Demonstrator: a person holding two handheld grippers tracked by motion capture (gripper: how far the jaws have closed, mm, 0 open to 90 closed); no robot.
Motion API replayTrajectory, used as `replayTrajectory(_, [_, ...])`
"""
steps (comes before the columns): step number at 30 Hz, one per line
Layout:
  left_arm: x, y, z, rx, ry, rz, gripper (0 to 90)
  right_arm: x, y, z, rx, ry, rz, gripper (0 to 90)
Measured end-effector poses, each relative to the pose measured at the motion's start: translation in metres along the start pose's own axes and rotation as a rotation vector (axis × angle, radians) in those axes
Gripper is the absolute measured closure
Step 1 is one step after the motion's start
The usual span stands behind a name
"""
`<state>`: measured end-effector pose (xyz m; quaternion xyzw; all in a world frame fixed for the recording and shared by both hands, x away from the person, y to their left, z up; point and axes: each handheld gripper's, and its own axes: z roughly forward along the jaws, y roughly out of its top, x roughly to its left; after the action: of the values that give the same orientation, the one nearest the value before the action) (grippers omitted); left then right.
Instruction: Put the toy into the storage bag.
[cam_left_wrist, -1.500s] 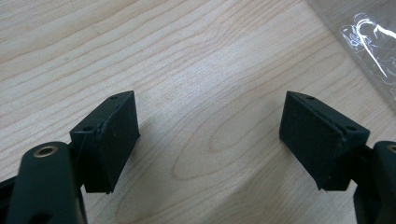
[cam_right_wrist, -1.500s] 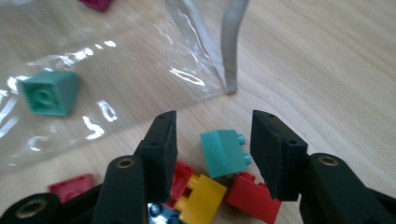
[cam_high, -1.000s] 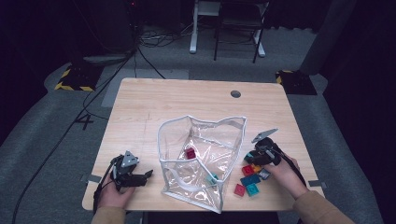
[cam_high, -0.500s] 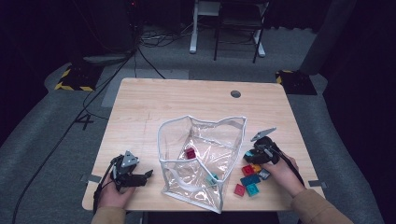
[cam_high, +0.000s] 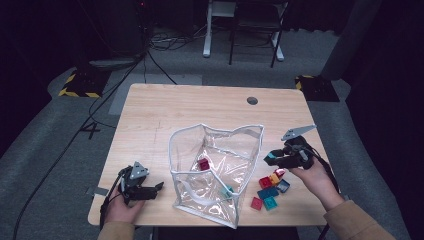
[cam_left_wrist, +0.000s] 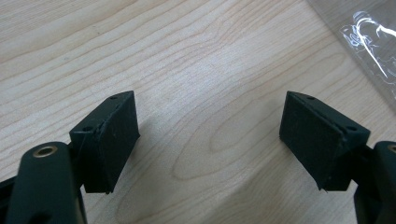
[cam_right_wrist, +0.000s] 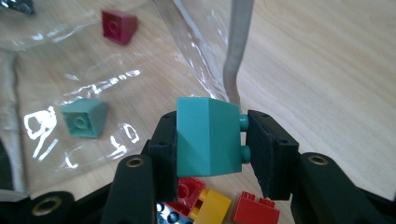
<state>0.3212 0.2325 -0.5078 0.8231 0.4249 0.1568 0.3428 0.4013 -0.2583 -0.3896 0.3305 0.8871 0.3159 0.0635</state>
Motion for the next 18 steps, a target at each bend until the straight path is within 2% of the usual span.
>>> replayTrajectory(3, [0.000,0.000,0.000,0.000,0.000,0.000,20.1,0.006,0.009,-0.016,-0.024,0.004,-0.014,56.9])
replayTrajectory(12, [0.000,0.000,0.000,0.000,0.000,0.000,20.2,0.017,0.033,-0.047,-0.069,0.026,-0.037,57.0])
replayTrajectory(14, [0.000,0.000,0.000,0.000,0.000,0.000,20.1,0.020,0.042,-0.054,-0.094,0.037,-0.035,57.0])
replayTrajectory(18, [0.000,0.000,0.000,0.000,0.001,0.000,20.1,0.029,0.063,-0.068,-0.138,0.049,-0.063,56.9])
